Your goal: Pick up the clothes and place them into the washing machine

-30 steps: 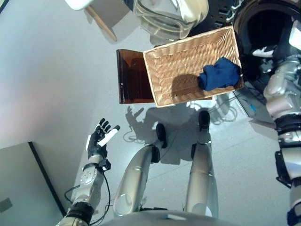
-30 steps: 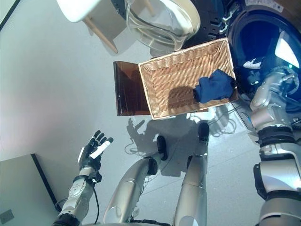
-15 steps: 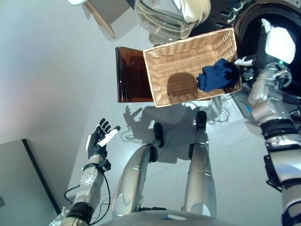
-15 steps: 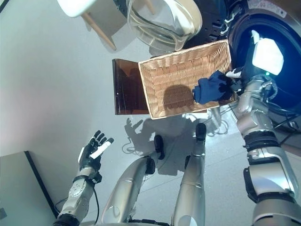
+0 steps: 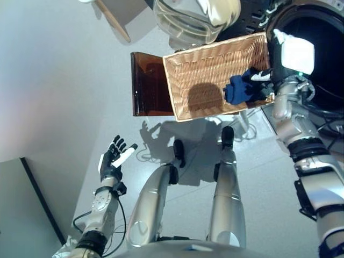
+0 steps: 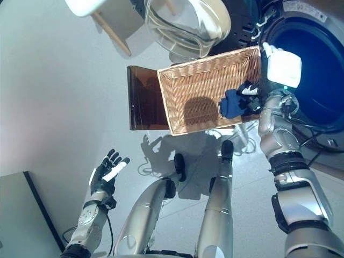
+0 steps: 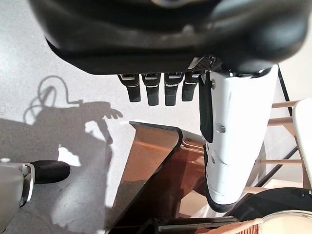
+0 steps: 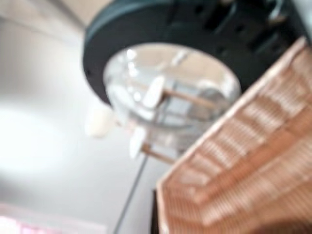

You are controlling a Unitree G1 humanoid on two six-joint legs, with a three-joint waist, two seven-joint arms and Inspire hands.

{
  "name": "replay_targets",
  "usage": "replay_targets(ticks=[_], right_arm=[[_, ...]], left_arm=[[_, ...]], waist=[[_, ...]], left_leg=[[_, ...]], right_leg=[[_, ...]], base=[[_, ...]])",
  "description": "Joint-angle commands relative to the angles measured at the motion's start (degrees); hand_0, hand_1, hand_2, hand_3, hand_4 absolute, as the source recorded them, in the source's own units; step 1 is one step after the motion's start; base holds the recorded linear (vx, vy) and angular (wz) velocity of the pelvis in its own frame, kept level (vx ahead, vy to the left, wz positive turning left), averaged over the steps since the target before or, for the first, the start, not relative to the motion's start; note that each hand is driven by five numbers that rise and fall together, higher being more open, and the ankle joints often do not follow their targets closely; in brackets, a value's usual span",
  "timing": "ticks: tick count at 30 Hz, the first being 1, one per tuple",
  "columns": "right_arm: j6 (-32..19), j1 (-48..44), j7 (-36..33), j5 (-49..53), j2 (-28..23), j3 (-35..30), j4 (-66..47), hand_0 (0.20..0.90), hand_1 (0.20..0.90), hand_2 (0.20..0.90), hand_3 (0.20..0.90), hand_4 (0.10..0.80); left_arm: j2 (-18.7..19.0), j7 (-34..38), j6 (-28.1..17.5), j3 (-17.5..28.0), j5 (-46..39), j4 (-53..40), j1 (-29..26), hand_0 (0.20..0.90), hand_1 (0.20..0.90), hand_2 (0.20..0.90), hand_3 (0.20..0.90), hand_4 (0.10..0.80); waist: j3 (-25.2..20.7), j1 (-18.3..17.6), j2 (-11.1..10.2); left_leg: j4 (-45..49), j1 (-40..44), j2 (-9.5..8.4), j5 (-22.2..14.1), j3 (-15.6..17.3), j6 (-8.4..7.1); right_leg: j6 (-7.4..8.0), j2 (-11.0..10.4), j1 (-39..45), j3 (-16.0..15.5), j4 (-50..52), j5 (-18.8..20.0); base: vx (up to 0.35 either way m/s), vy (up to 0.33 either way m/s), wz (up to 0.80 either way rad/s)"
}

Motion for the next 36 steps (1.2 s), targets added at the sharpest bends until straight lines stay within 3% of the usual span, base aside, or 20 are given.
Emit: replay_targets(ticks=[1, 8, 13, 16, 25, 36], right_arm=[[-3.0, -1.3, -1.0, -3.5, -4.2, 1.2, -6.5, 0.9, 0.9, 0.9, 0.9, 0.8], [-4.3, -1.9, 1.7, -6.3, -4.7, 6.2, -4.5, 0.9, 0.9, 0.9, 0.9, 0.8], [-4.1, -4.4, 5.3, -14.0, -6.3, 15.0, -0.1, 0.9, 0.9, 0.9, 0.9, 0.8], [-3.7, -5.1, 6.2, -15.2, -6.7, 17.0, 1.2, 0.9, 0.9, 0.9, 0.9, 0.8], [-4.0, -6.7, 8.1, -16.4, -9.4, 21.9, 4.4, 0.9, 0.9, 0.9, 0.9, 0.8], [-1.9, -11.0, 7.1, -15.5, -13.0, 22.6, 9.7, 0.9, 0.9, 0.9, 0.9, 0.8]], left_arm=[[2.6, 0.9, -3.6, 5.0, 1.2, -2.7, 5.2, 0.9, 0.9, 0.9, 0.9, 0.8], [2.6, 0.5, -3.6, 4.8, 1.1, -3.5, 5.8, 0.9, 0.9, 0.9, 0.9, 0.8], [2.9, -0.1, -3.5, 4.6, 1.3, -3.3, 5.9, 0.9, 0.9, 0.9, 0.9, 0.8], [3.0, 0.0, -3.6, 4.7, 1.3, -3.8, 6.5, 0.9, 0.9, 0.9, 0.9, 0.8], [3.3, -0.3, -3.5, 3.8, 0.4, -7.5, 7.9, 0.9, 0.9, 0.9, 0.9, 0.8], [3.2, 0.1, -3.8, 4.3, -1.4, -11.1, 8.8, 0.9, 0.9, 0.9, 0.9, 0.8]], waist=[[-2.7, 1.8, 0.5], [-2.3, 1.9, 0.4], [-2.2, 2.2, 0.4], [-2.0, 2.3, 0.5], [-0.9, 2.7, 0.8], [1.2, 2.9, 1.8]], left_leg=[[-9.9, -0.4, -0.12, 7.6, -1.9, -4.69], [-9.9, -0.6, -0.09, 7.7, -1.9, -4.71], [-10.6, -0.4, -0.16, 8.2, -2.2, -4.88], [-11.1, -0.2, -0.27, 8.6, -2.3, -5.01], [-11.7, -0.6, -0.67, 9.4, -3.0, -5.18], [-11.0, -2.3, -0.67, 9.8, -2.9, -5.33]], right_leg=[[-3.84, 3.6, -0.1, -4.2, 7.3, -6.8], [-3.81, 3.7, -0.4, -4.2, 7.1, -6.6], [-3.7, 3.5, 0.0, -4.4, 6.5, -6.3], [-3.64, 3.4, 0.1, -4.6, 6.1, -6.1], [-3.56, 3.3, -0.3, -5.0, 5.8, -5.9], [-3.79, 3.2, -2.2, -4.9, 7.0, -6.0]], base=[[0.0, 0.0, 0.0], [0.0, 0.0, 0.0], [0.005, 0.0, 0.01], [0.007, -0.003, 0.04], [-0.003, -0.004, 0.06], [-0.01, -0.001, 0.02]])
